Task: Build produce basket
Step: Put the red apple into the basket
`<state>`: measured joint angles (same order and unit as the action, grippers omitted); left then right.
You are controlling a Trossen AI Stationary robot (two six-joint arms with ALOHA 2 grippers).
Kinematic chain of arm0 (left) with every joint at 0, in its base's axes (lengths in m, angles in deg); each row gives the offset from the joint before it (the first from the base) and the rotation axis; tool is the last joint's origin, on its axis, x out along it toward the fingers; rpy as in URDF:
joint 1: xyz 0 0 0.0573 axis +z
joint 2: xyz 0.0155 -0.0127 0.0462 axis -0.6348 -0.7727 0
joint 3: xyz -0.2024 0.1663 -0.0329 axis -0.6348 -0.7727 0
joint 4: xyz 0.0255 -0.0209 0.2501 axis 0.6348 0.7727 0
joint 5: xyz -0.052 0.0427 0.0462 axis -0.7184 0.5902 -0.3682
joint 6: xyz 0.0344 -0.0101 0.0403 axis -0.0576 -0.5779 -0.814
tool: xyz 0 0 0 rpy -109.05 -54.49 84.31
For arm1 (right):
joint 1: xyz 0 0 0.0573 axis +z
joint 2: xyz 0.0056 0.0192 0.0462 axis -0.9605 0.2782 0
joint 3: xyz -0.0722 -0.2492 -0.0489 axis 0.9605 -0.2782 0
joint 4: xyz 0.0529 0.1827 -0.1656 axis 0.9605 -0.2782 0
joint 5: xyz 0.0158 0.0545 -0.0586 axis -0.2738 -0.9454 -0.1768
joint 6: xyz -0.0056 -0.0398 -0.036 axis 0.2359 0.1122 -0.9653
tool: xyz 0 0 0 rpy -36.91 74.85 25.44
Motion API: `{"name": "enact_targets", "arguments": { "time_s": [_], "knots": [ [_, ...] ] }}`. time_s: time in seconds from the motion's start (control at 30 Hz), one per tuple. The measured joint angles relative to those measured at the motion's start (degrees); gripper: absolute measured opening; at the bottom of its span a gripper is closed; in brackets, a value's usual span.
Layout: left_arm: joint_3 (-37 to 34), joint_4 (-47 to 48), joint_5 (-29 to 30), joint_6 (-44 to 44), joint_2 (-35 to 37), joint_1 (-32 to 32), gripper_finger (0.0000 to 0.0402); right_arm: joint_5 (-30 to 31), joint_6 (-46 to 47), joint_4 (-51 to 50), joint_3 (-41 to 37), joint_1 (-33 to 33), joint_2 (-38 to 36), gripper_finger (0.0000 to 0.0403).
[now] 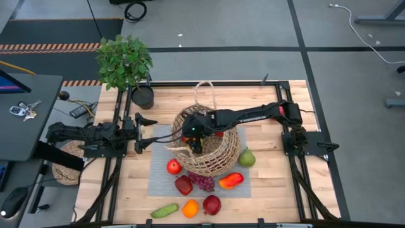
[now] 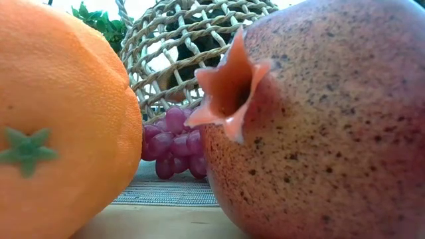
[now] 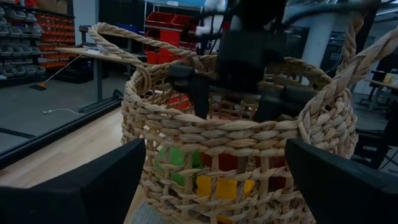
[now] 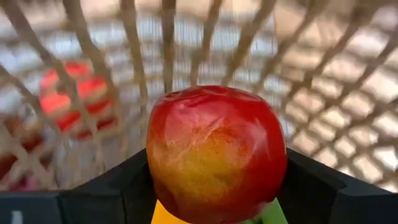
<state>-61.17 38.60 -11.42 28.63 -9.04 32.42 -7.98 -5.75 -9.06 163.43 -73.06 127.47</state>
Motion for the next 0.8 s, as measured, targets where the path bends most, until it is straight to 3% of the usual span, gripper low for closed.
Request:
{"name": "enact_targets", "arguments": {
  "time_s": [0.5, 0.8],
  "knots": [
    [0.0, 0.2, 0.0, 0.0, -2.2, 0.0, 0.0392, 0.6, -1.0, -6.7, 0.0, -0.2, 1.4, 0.0274],
    [0.0, 0.2, 0.0, 0.0, -2.2, 0.0, 0.0392, 2.2, -0.4, -3.8, 0.0, -0.2, 1.3, 0.0274]
  ]
}}
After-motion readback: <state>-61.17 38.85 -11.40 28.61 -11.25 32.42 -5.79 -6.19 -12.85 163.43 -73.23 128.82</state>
